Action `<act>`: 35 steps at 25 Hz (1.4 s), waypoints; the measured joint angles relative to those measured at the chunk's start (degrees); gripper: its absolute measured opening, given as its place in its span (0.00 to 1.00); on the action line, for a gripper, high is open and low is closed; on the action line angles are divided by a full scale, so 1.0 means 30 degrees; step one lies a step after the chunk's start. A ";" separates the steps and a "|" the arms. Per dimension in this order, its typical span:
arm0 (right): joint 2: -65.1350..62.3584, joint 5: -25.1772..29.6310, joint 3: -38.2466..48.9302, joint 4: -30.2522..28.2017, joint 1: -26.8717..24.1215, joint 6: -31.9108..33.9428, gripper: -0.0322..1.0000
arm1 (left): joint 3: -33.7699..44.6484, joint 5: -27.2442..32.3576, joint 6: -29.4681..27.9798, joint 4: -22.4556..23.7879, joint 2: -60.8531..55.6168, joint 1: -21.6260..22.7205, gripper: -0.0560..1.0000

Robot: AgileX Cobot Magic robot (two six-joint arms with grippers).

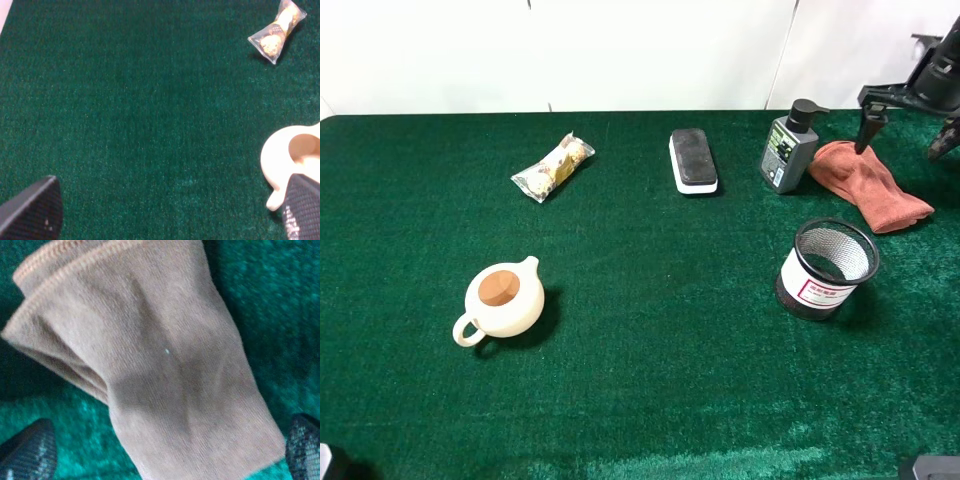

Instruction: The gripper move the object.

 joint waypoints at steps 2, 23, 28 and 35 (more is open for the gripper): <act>-0.0342 0.0476 0.0000 -0.0317 0.0000 0.0113 0.70 | 0.0000 0.0000 0.0000 0.0000 0.0000 0.0000 0.89; -0.6768 0.1763 0.0755 -0.0405 0.0000 0.0193 0.70 | 0.0000 0.0000 0.0000 0.0000 0.0000 0.0000 0.89; -0.9476 0.1803 0.2598 0.0180 0.0000 0.0193 0.70 | 0.0000 0.0000 0.0000 0.0000 0.0000 0.0000 0.89; -1.3950 0.1816 0.5665 0.0797 0.0000 0.0193 0.70 | 0.0000 0.0000 0.0000 0.0000 0.0000 0.0000 0.89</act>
